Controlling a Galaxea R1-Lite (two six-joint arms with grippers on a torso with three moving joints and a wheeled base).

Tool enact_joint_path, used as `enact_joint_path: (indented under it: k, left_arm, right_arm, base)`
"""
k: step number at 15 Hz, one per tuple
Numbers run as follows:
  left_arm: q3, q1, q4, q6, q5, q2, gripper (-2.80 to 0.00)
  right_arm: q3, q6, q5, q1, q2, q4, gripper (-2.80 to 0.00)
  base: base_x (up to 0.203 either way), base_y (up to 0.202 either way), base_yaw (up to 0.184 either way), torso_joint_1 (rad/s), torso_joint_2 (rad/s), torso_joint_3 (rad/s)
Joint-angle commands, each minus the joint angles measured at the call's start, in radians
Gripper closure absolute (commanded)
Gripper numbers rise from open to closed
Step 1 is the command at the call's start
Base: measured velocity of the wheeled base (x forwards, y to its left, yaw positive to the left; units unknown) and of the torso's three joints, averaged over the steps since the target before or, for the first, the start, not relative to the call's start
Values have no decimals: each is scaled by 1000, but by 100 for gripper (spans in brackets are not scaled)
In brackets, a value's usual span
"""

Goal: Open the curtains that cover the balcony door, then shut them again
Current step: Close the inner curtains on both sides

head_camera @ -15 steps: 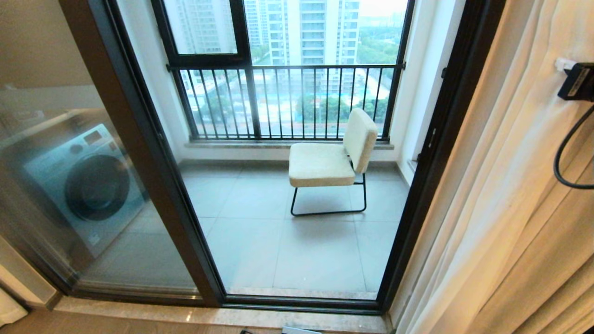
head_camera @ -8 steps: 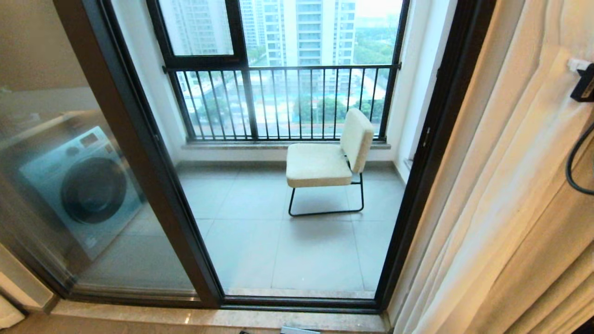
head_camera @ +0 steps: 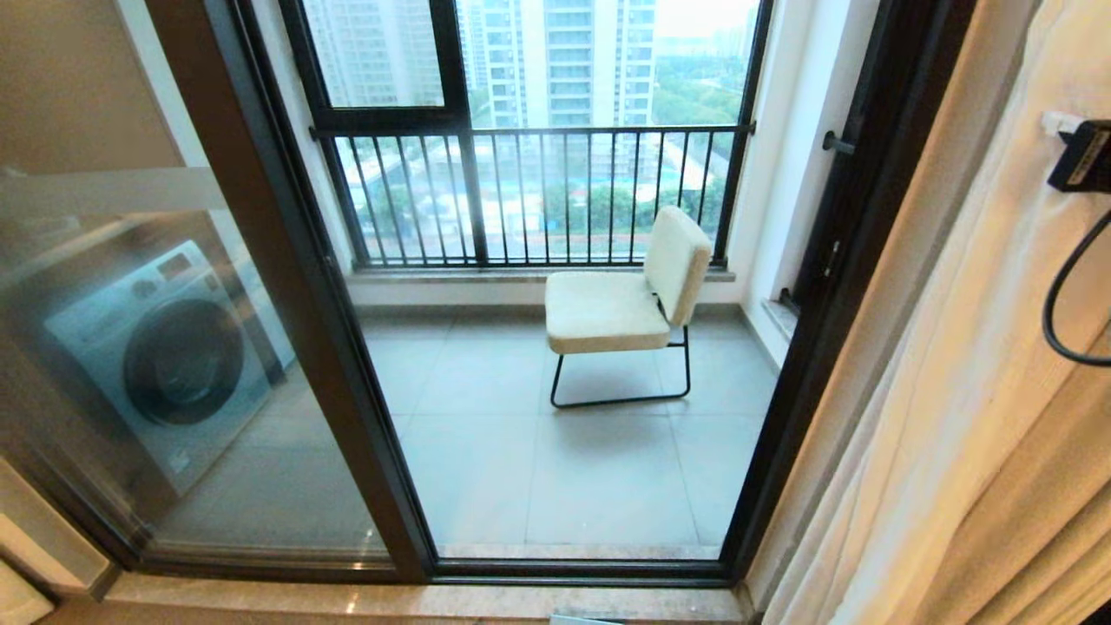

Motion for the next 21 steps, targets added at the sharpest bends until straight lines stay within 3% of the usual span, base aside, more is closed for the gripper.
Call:
enact_joint_path:
  k: [1, 21]
  left_arm:
    - [0, 0, -1, 0, 0, 0, 0]
    - [0, 0, -1, 0, 0, 0, 0]
  right_arm:
    - [-2, 0, 1, -1, 3, -5, 0]
    - [-79, 18, 1, 3, 117, -80, 0]
  base:
    - [0, 184, 0, 32, 10, -2]
    - [0, 184, -1, 2, 3, 2]
